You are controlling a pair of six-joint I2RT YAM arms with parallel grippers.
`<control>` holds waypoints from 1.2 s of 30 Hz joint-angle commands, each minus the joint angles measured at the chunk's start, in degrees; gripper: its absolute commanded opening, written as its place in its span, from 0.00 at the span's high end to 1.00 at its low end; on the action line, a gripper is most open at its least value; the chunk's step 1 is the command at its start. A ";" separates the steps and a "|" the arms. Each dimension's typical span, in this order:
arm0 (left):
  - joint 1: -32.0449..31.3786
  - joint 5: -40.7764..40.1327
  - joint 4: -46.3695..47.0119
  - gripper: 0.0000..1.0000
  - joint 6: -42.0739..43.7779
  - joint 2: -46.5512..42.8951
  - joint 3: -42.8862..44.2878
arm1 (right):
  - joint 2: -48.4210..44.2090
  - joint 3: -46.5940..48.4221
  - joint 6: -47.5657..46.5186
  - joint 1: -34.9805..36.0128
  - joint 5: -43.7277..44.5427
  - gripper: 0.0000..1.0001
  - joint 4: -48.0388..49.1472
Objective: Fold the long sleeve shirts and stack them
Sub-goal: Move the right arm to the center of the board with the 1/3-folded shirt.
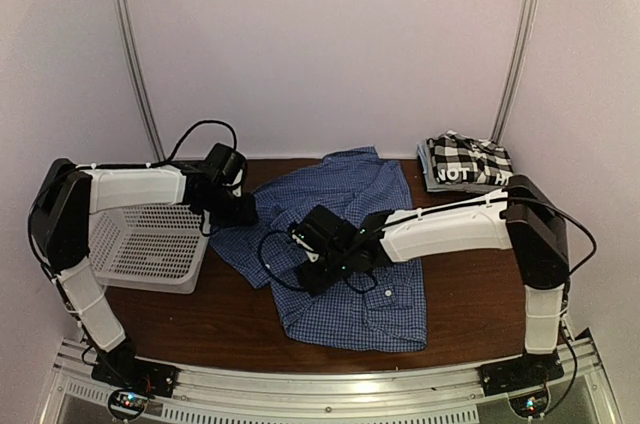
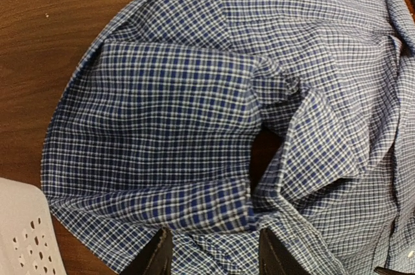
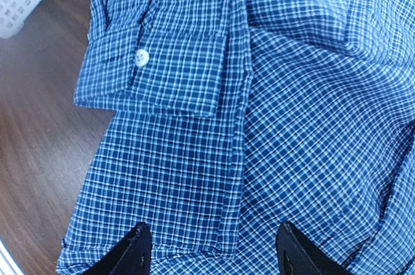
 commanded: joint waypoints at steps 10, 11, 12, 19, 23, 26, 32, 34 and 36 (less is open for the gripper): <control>3.34 -6.24 -1.64 0.54 3.07 -0.53 -1.82 | 8.86 4.40 -1.96 3.74 13.27 0.34 -9.89; 3.60 -6.32 -1.83 0.54 3.34 -0.47 -1.74 | 8.89 3.98 -1.87 3.82 13.37 0.33 -10.26; 3.83 -6.28 -1.98 0.54 3.57 -0.51 -1.67 | 8.90 3.29 -1.76 3.83 13.46 0.33 -10.60; 5.21 -6.35 -2.77 0.53 4.67 -0.70 -0.88 | 6.23 -2.53 -0.41 3.92 12.69 0.33 -11.14; 6.26 -5.38 -2.83 0.53 5.58 0.65 0.39 | 3.26 -5.68 0.00 4.43 8.10 0.33 -9.85; 6.74 -4.82 -2.84 0.53 6.73 2.02 1.80 | 0.53 -8.12 0.15 5.64 4.37 0.33 -9.28; 6.78 -0.29 -2.91 0.53 9.37 6.14 7.60 | -6.41 -9.98 2.22 6.64 -5.21 0.29 -6.16; 6.75 1.39 -2.87 0.53 9.70 6.87 9.92 | -8.32 -9.50 2.80 5.88 -5.05 0.27 -6.02; 6.44 3.42 -2.90 0.53 10.16 7.40 12.67 | -10.09 -9.37 4.04 4.05 -5.03 0.26 -5.73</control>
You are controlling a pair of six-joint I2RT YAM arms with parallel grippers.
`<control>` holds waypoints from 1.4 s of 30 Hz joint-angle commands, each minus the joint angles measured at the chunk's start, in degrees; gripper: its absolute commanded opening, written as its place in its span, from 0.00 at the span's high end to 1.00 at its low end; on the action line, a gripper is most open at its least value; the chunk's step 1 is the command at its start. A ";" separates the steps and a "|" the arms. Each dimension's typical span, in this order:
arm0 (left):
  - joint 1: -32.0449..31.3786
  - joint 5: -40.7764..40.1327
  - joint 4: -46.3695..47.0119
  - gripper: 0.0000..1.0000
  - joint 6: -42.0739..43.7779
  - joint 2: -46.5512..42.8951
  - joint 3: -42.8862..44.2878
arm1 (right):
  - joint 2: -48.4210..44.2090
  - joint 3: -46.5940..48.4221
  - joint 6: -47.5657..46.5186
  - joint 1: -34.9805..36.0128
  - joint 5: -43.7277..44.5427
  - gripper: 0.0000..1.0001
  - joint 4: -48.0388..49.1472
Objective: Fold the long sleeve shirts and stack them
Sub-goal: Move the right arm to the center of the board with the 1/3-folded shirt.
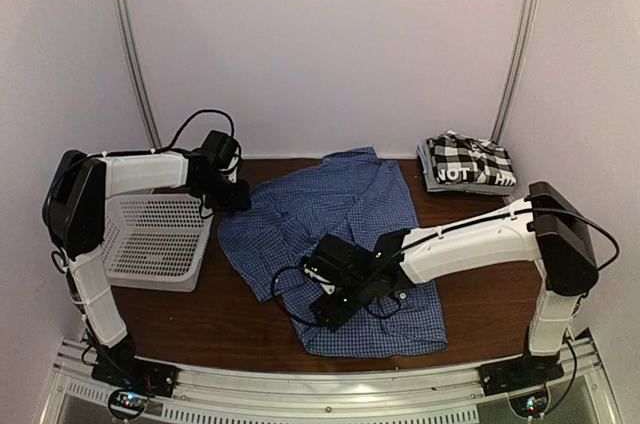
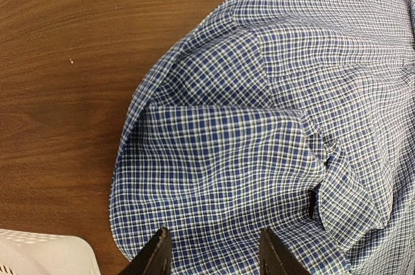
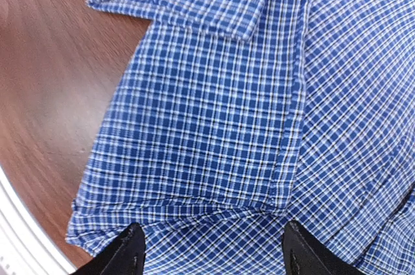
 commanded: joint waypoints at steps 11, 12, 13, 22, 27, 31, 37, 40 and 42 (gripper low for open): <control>-5.62 8.83 -1.67 0.53 2.74 11.37 18.39 | -11.15 -10.45 10.17 -14.68 1.52 0.36 6.14; -5.90 9.07 -1.62 0.53 2.78 12.56 19.48 | -11.08 -11.35 10.29 -15.06 1.56 0.36 6.24; -6.10 9.66 -1.62 0.53 2.79 13.86 20.70 | -11.06 -12.07 10.46 -15.32 2.07 0.36 6.12; -6.78 12.52 -1.51 0.54 4.52 23.90 30.41 | -12.52 -20.99 11.60 -14.93 5.23 0.35 5.57; -6.69 12.95 -1.90 0.53 5.14 27.85 32.86 | -13.11 -23.75 10.87 -14.56 8.60 0.35 3.67; -6.40 12.62 -1.95 0.53 5.20 30.37 34.10 | -14.43 -26.01 10.41 -14.47 9.54 0.33 2.74; -4.80 12.45 -2.37 0.53 5.35 33.23 36.55 | -16.49 -28.13 10.13 -14.46 9.36 0.32 2.19; -3.71 12.40 -3.04 0.53 5.99 34.92 38.53 | -17.15 -29.02 10.14 -14.46 9.15 0.32 2.30; -3.00 12.67 -4.04 0.53 6.52 36.46 40.81 | -17.43 -29.16 10.06 -14.46 8.96 0.32 2.32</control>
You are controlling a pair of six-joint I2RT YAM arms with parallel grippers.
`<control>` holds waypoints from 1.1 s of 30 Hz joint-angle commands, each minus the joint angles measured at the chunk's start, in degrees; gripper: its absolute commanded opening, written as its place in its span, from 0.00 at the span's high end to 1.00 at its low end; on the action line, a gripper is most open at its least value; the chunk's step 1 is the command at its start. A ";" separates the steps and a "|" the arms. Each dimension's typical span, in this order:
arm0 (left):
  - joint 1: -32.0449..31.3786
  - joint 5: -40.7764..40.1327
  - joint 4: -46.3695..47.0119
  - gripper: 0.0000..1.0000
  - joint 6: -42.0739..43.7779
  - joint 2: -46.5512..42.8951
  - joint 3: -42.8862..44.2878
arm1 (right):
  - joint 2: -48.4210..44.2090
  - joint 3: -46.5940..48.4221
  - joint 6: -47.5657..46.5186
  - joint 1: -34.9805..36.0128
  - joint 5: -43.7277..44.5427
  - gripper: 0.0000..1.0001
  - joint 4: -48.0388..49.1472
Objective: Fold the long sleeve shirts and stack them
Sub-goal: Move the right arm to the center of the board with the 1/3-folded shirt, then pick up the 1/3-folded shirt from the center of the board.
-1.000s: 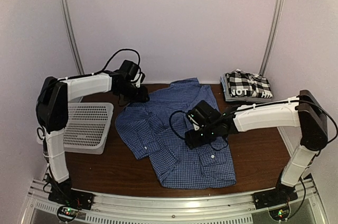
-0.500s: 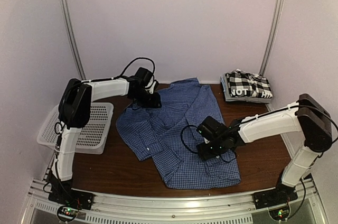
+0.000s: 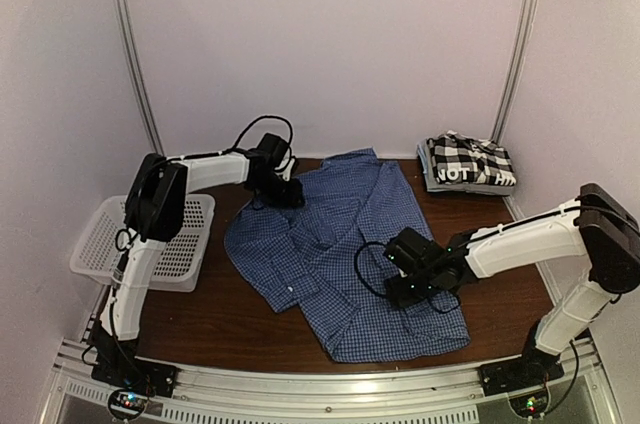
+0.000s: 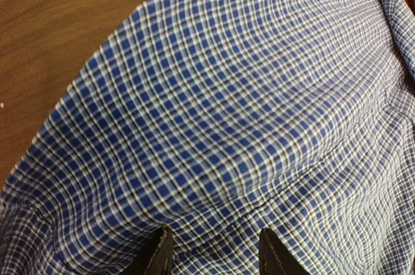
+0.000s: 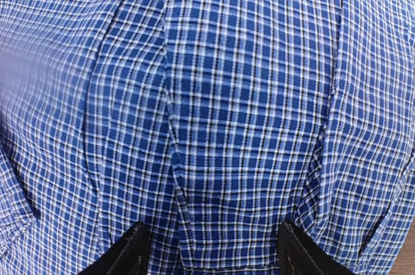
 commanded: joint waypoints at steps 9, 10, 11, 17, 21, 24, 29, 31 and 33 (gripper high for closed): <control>2.62 2.70 -4.52 0.54 3.38 8.43 10.76 | -1.86 0.59 -0.74 0.07 0.15 0.31 -6.84; 2.67 2.76 -4.52 0.54 3.42 8.38 10.66 | -2.37 2.27 -0.88 0.15 -0.21 0.31 -7.44; 2.67 2.78 -4.56 0.54 3.46 8.42 10.62 | -2.92 3.74 -1.04 0.22 -0.45 0.31 -7.97; 2.87 2.19 -4.83 0.53 4.48 9.09 11.45 | -3.94 9.43 -0.18 4.86 -3.48 0.29 -9.20; 2.97 2.69 -4.85 0.53 4.78 9.62 12.05 | -1.60 10.21 1.25 9.49 -4.86 0.29 -7.32; 2.97 3.08 -4.87 0.53 4.85 9.98 12.57 | 1.49 11.33 2.32 11.60 -4.82 0.30 -6.09; 2.97 3.59 -5.17 0.53 5.18 9.96 13.10 | 5.41 13.99 3.15 11.71 -2.58 0.34 -3.75; 2.97 3.66 -5.33 0.53 5.35 9.96 13.07 | 6.83 15.05 3.03 11.51 -2.36 0.35 -2.79; 2.97 3.65 -5.48 0.53 5.44 9.90 13.15 | 8.12 15.57 2.79 11.37 -2.17 0.38 -1.93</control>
